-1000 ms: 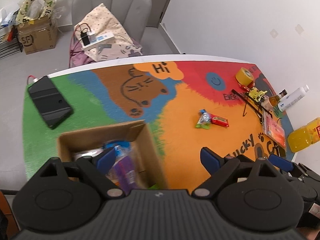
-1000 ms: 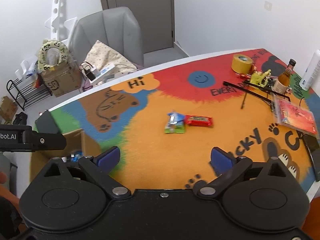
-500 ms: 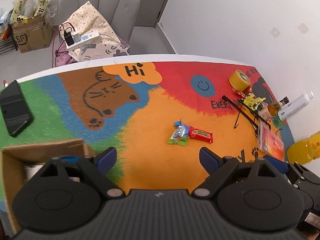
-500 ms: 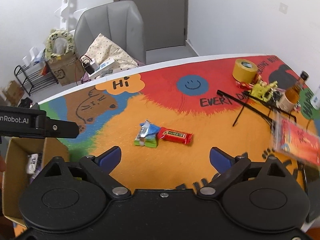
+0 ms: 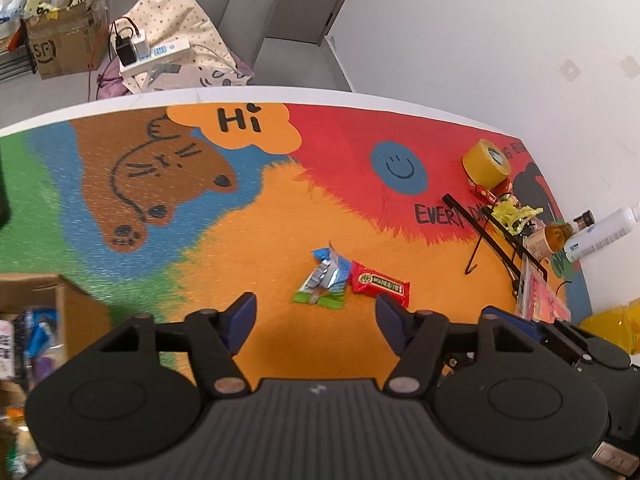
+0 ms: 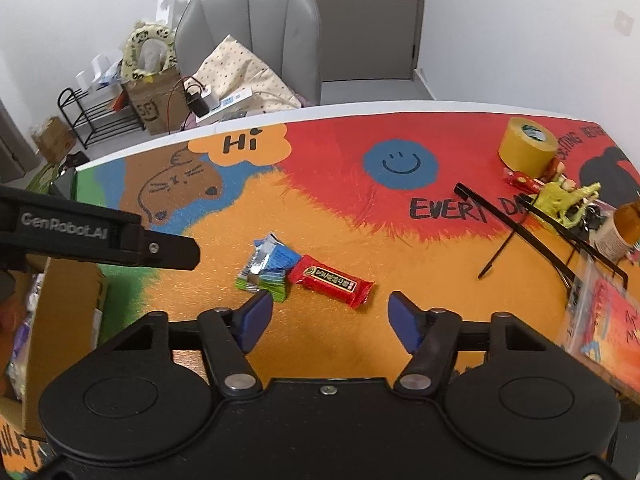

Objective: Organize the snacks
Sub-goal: 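Withdraw both grippers from the box toward the red bar and blue-green snack, then grasp the blue-green snack with the left gripper while the right grasps the red candy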

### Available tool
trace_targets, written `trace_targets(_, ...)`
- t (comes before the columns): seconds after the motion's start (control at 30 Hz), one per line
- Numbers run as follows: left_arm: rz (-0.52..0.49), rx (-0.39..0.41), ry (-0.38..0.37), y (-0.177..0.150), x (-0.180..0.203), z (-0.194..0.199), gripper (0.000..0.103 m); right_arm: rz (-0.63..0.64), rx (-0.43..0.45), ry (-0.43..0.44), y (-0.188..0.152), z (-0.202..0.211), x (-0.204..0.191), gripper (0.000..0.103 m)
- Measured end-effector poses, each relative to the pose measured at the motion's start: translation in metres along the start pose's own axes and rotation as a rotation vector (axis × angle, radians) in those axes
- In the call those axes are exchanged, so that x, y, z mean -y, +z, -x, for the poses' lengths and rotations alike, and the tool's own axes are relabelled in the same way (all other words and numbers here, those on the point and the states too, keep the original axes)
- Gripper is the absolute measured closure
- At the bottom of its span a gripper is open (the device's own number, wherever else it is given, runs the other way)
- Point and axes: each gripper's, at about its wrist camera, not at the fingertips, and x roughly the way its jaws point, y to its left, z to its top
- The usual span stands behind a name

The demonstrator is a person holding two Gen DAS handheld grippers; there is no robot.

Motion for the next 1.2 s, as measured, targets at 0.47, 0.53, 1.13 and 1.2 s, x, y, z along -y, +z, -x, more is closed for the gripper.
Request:
trace_targets(0.47, 0.024, -0.048, -0.005, 0.005, 0.007, -0.076, 0.064, 0.183, -0.064, 0.062, 0.014, -0.05, 0.012, 0.05)
trace_targets(0.53, 0.022, -0.061, -0.008, 0.007, 0.007, -0.087, 0.065, 0.214, -0.078, 0.066, 0.016, -0.058, 0.012, 0.05)
trace_targets(1.13, 0.032, -0.09, 0.012, 0.012, 0.002, -0.092, 0.08, 0.252, -0.159, 0.101, 0.012, -0.084, 0.018, 0.085)
trace_targets(1.2, 0.038, -0.086, 0.013, 0.011, -0.001, -0.084, 0.08, 0.234, -0.154, 0.101, 0.011, -0.078, 0.018, 0.085)
